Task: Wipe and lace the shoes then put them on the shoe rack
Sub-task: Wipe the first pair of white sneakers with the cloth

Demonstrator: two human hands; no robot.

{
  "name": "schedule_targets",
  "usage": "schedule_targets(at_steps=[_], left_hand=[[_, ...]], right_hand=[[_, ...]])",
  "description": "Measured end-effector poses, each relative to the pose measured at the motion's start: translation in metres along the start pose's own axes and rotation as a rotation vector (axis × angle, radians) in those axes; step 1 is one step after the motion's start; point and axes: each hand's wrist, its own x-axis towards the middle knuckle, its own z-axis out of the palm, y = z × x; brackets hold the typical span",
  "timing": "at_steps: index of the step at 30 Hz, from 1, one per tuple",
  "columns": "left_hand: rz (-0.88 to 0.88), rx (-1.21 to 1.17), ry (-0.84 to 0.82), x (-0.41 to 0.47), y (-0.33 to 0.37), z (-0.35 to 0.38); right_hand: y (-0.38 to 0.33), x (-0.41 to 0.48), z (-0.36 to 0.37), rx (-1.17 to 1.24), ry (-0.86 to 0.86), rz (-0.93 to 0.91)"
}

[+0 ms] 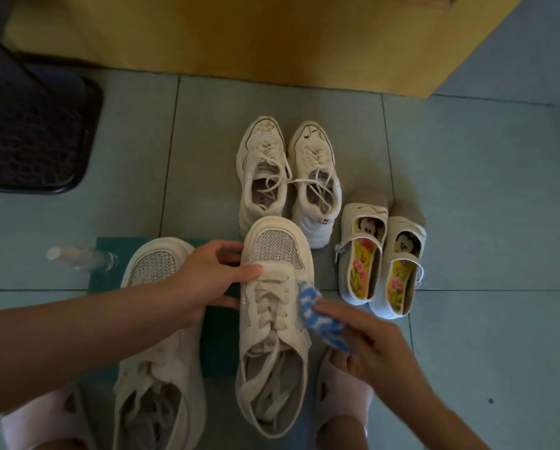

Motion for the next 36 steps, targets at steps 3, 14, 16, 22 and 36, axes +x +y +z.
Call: schedule_targets(at_steps=[3, 14, 16, 22, 36], left_hand=[[0.008, 0.008, -0.014, 0.001, -0.001, -0.001], [-0.025, -0.033, -0.059, 0.009, -0.005, -0.004], [-0.056, -0.057, -0.045, 0.011, -0.006, -0.005], [-0.032, -0.039, -0.015, 0.012, -0.01, -0.006], [-0.026, -0.092, 0.005, 0.007, -0.006, 0.0]], right_hand=[[-0.022, 0.023, -0.031, 0.153, 0.139, 0.023], [-0.085, 0.168, 0.016, -0.762, -0.442, -0.571], [-0.083, 0.171, 0.018, -0.895, -0.527, -0.591], [-0.102, 0.165, 0.037, -1.074, -0.769, -0.722], [-0.055, 0.147, -0.015, -0.554, -0.332, -0.546]])
